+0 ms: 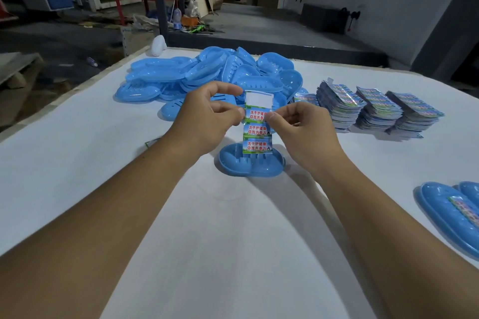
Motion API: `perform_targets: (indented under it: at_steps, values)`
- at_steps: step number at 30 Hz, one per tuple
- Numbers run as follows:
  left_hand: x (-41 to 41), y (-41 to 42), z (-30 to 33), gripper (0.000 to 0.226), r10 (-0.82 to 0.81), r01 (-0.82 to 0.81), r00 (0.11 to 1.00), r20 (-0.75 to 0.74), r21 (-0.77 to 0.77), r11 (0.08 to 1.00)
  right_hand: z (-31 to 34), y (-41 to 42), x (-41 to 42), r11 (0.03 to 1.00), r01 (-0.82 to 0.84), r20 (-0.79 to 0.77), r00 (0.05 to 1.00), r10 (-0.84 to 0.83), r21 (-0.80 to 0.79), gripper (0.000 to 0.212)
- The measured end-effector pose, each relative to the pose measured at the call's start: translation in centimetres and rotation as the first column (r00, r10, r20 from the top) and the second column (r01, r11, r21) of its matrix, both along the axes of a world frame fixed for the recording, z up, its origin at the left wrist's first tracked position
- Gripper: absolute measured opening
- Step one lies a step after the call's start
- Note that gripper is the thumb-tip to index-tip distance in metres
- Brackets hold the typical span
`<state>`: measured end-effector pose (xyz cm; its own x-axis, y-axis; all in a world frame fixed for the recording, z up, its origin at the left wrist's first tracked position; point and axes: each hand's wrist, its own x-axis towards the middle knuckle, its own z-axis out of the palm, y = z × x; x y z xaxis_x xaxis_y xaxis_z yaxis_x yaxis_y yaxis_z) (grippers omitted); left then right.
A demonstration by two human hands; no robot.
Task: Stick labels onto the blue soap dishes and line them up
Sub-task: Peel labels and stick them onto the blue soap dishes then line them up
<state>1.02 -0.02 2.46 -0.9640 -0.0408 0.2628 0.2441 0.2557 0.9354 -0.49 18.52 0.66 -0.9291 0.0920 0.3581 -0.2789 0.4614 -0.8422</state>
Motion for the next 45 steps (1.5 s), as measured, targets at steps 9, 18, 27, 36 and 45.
perform_targets:
  at_steps: [9, 18, 27, 36, 45]
  values:
    - [0.5, 0.7, -0.2, 0.026, -0.025, 0.025, 0.995, -0.095, -0.006, 1.000, 0.4, -1.1, 1.4, 0.986, -0.160, -0.101, 0.983, 0.155, -0.043, 0.019]
    - [0.9, 1.0, 0.0, 0.025, 0.011, -0.019, 0.988, -0.152, -0.049, 0.999, 0.6, -1.1, 1.6, 0.985, -0.166, -0.101, 0.982, 0.161, -0.037, 0.019]
    - [0.1, 0.2, -0.3, 0.021, 0.198, -0.227, 0.968, -0.156, -0.198, 0.954, 0.5, -0.6, 1.2, 0.992, -0.129, -0.029, 0.991, 0.129, 0.000, 0.027]
    - [-0.5, -1.2, -0.3, 0.029, 0.272, -0.308, 0.951, -0.145, -0.430, 0.849, 0.6, -0.6, 1.3, 0.993, -0.106, 0.027, 0.994, 0.104, 0.046, 0.030]
    - [-1.1, -3.1, 0.3, 0.037, 0.361, -0.307, 0.933, 0.000, -0.523, 0.795, 0.6, -0.8, 1.4, 0.987, -0.155, 0.088, 0.983, 0.158, -0.045, 0.025]
